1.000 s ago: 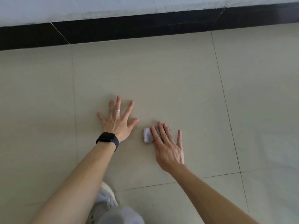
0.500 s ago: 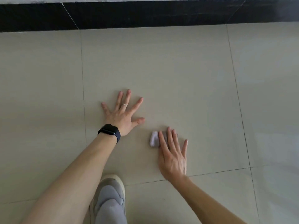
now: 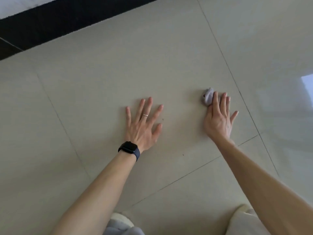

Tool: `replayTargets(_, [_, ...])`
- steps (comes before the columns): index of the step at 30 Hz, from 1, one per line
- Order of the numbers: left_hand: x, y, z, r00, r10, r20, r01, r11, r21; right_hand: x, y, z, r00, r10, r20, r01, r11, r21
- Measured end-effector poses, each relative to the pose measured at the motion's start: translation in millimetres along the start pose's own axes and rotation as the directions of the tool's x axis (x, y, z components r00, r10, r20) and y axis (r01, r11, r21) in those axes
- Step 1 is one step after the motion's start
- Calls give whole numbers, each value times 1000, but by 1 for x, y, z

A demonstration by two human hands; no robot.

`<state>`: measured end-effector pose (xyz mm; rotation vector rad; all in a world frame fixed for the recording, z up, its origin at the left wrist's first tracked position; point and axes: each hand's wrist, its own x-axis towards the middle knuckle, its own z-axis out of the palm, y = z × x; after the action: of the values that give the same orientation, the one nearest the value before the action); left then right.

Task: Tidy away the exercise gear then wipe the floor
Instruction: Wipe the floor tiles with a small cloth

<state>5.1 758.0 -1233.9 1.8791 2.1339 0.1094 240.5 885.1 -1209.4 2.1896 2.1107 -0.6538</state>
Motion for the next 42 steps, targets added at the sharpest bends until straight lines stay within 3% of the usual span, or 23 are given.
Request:
replayTargets(2, [1, 2, 8, 1000, -18, -10, 17, 1000, -25, -54, 4, 22, 1000, -4, -15, 4, 1000, 0])
replayTargets(4, [-1, -2, 10, 999, -25, -35, 24, 999, -32, -123, 0, 46, 993, -120, 17, 120, 992, -49])
replayTargets(7, [1, -3, 7, 999, -7, -34, 6, 1000, -28, -216, -5, 68, 878, -435, 201, 462, 879, -119])
replayTargets(9, [2, -2, 6, 1000, -14, -12, 13, 1000, -27, -224, 7, 62, 824, -501, 264, 544, 831, -120])
replayTargets(11, [2, -3, 6, 1000, -21, -6, 20, 999, -30, -192, 24, 47, 890, -391, 234, 432, 887, -160])
replayTargets(13, [2, -3, 7, 999, -26, -23, 25, 999, -33, -140, 42, 26, 988, -101, 114, 117, 983, -140])
replayTargets(14, [3, -3, 8, 999, -26, -32, 25, 999, -34, -113, 50, 15, 995, 77, 63, -71, 993, -96])
replayTargets(16, [4, -2, 8, 999, -24, -44, 22, 999, -31, -70, 52, -4, 940, 338, 40, -338, 941, 10])
replayTargets(19, [3, -4, 9, 999, -16, -50, 14, 999, -29, -63, 19, 9, 897, 443, 14, -441, 889, 127])
replayTargets(21, [4, -4, 9, 999, -26, -36, 25, 999, -35, -102, -15, 38, 938, 346, -9, -342, 930, 134])
replayTargets(24, [6, -6, 1, 999, -18, 26, 22, 990, -139, -190, -53, 77, 998, -60, 30, 60, 998, 1])
replayTargets(26, [1, -22, -9, 996, 63, 59, -47, 970, -239, -208, -47, 80, 951, -296, 90, 301, 953, -45])
replayTargets(28, [-11, -54, -18, 998, 67, 11, -63, 978, -198, -177, -27, 68, 896, -423, 133, 436, 895, -90])
replayTargets(30, [-32, -92, -21, 998, -58, -39, 55, 995, -85, -129, -19, 52, 939, -326, 107, 337, 935, -109])
replayTargets(32, [-49, -117, -19, 993, -112, -35, 112, 994, -5, -72, -28, 36, 999, -39, 33, 40, 999, -27])
replayTargets(34, [-58, -126, -13, 995, -95, 1, 95, 995, 28, -35, -52, 26, 982, 187, 25, -188, 981, 51])
replayTargets(36, [-61, -128, -10, 995, -100, -10, 100, 995, 20, -33, -80, 33, 975, 221, 24, -222, 971, 87])
replayTargets(37, [-60, -127, -10, 994, -110, -23, 111, 994, 13, -45, -91, 43, 985, 171, 12, -171, 981, 90])
replayTargets(39, [-60, -125, -9, 992, -112, -50, 112, 994, 1, -98, -107, 71, 995, -100, -2, 100, 995, 12])
replayTargets(40, [-61, -126, -9, 993, -102, -67, 102, 995, -3, -134, -111, 84, 962, -271, 32, 272, 962, -34])
replayTargets(42, [-62, -128, -8, 992, -82, -97, 82, 997, -9, -196, -107, 102, 811, -560, 170, 578, 812, -85])
